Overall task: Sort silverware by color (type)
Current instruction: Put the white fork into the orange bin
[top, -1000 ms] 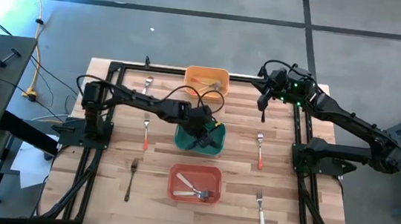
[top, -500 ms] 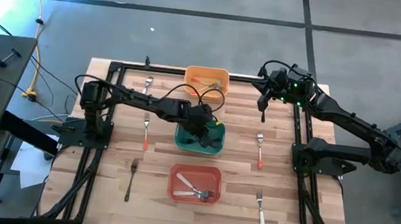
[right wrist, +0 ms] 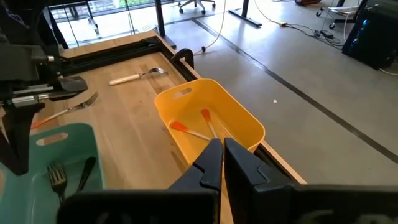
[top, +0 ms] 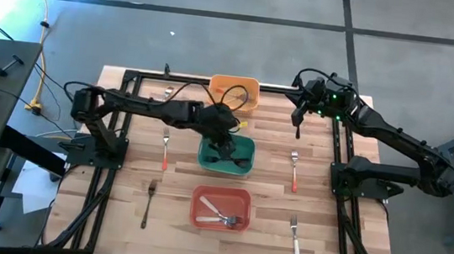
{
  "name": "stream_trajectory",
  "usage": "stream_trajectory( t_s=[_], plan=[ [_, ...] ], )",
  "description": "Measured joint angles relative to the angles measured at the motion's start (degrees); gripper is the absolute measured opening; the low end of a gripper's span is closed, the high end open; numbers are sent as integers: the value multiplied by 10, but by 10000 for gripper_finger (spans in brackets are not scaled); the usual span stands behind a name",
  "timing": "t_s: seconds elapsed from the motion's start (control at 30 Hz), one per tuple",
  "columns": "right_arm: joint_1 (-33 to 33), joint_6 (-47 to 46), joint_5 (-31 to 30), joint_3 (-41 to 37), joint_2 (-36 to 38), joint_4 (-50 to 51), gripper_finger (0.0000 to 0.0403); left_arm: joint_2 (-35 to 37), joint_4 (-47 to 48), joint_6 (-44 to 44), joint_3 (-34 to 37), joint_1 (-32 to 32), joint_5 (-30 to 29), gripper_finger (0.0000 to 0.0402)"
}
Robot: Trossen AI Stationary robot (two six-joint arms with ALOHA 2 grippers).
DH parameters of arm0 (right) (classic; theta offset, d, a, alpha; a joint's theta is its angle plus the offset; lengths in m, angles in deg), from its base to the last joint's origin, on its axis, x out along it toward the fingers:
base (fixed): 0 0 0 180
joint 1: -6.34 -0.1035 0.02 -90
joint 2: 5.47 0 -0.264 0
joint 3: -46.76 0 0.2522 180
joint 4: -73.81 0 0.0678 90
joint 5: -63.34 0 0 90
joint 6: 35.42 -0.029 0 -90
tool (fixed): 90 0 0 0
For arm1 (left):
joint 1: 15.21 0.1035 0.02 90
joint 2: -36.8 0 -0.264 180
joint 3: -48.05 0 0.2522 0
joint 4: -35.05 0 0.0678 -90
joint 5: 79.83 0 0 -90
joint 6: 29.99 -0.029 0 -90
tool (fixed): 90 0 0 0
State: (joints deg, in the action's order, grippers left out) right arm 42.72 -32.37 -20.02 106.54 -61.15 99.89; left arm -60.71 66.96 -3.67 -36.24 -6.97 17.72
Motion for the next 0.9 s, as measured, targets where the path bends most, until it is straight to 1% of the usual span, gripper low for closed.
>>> stream_trajectory(
  t_s=[0.13,0.27,0.37,0.47,0.67,0.8,0.9],
  plan=[
    [0,-3,0,0,-5,3,0,41,-70,22,76,6,10,0],
    [-9,-23,8,1,-14,3,0,101,-134,49,159,19,13,0],
    [-25,-54,34,1,-29,3,0,153,-153,56,215,34,14,0],
    [-52,-92,36,1,-49,3,0,206,-150,58,263,59,26,0],
    [-109,-161,-37,1,-96,-1,0,286,-144,94,342,112,67,0],
    [-136,-210,-79,1,-121,-3,0,316,-143,129,391,128,76,0],
    [-148,-210,-98,0,-135,-3,0,326,-141,123,422,132,79,0]
  ],
)
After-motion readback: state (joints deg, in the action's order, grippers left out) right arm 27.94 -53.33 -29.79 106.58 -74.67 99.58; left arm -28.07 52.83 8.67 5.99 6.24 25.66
